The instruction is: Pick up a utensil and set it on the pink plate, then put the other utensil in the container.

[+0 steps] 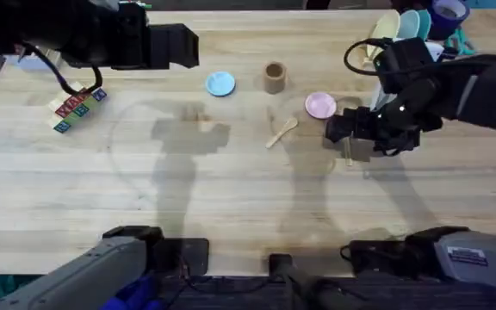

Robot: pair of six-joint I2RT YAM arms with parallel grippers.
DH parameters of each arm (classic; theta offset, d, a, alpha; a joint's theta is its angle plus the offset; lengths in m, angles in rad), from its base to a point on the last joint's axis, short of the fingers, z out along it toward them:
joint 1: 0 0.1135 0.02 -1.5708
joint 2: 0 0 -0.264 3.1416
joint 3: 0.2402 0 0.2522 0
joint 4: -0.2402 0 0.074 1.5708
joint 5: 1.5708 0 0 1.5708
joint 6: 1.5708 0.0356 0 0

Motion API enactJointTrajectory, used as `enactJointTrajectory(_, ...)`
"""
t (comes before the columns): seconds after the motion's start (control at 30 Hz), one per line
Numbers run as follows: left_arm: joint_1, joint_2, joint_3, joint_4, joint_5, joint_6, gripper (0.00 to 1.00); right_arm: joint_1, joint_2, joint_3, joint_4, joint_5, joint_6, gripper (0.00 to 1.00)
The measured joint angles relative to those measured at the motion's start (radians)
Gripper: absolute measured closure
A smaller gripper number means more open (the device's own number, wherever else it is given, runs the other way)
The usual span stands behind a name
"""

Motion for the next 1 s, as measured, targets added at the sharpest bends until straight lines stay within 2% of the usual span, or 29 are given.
enactJointTrajectory(0.33, 0.0, 0.0, 0.0, 0.0, 0.0, 0.0, 0.008, 0.041, 0.028, 0.016, 0.006, 0.028, 0.004, 0.075)
enactJointTrajectory(0.5, 0.0, 0.0, 0.0, 0.0, 0.0, 0.0, 0.008, 0.063, 0.047, 0.03, 0.009, 0.036, 0.003, 0.199)
enactJointTrajectory(0.87, 0.0, 0.0, 0.0, 0.0, 0.0, 0.0, 0.008, 0.073, 0.051, 0.033, 0.026, 0.031, 0.004, 0.616)
enactJointTrajectory(1.0, 0.0, 0.0, 0.0, 0.0, 0.0, 0.0, 0.008, 0.073, 0.053, 0.035, 0.028, 0.036, 0.004, 0.727)
